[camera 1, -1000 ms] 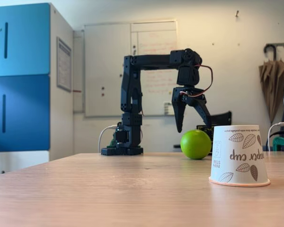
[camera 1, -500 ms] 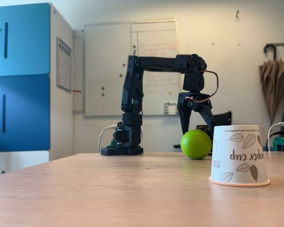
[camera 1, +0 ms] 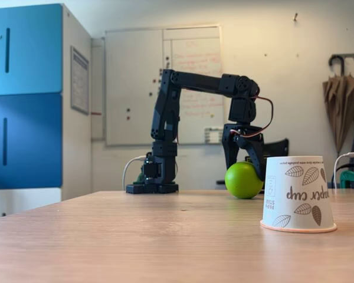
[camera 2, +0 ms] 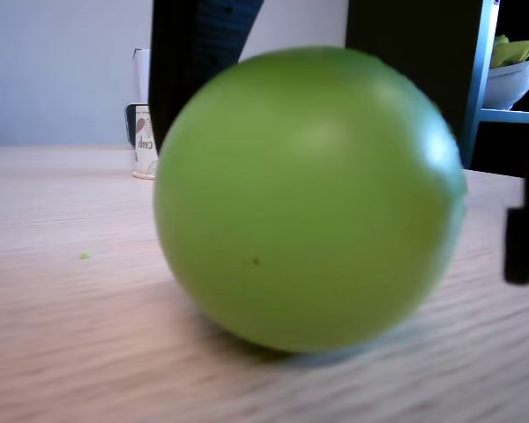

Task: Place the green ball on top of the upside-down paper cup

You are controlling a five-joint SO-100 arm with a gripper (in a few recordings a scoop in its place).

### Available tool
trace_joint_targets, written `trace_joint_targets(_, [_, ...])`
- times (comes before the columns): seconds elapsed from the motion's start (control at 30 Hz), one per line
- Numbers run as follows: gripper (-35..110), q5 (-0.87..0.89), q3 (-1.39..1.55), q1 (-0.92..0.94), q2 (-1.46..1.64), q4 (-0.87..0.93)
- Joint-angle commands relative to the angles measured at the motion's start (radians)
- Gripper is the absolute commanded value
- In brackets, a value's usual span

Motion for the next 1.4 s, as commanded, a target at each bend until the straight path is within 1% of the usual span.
trace_joint_targets(0.0, [39, -0.008, -0.002, 0.031, 0.000, -0.009])
trace_joint_targets(0.1, [31, -0.009, -0.002, 0.037, -0.002, -0.012])
trace_joint_targets(0.4, [28, -0.008, 0.008, 0.038, 0.028, -0.017])
trace_joint_targets(0.7, [29, -0.026, -0.031, 0.074, 0.183, -0.023])
trace_joint_targets(1.07, [29, -0.196, -0.242, 0.235, 0.233, -0.041])
trace_joint_targets(1.2, [29, -0.252, -0.353, 0.310, 0.193, -0.048])
trace_joint_targets(1.37, [29, -0.334, -0.561, 0.407, 0.097, -0.077])
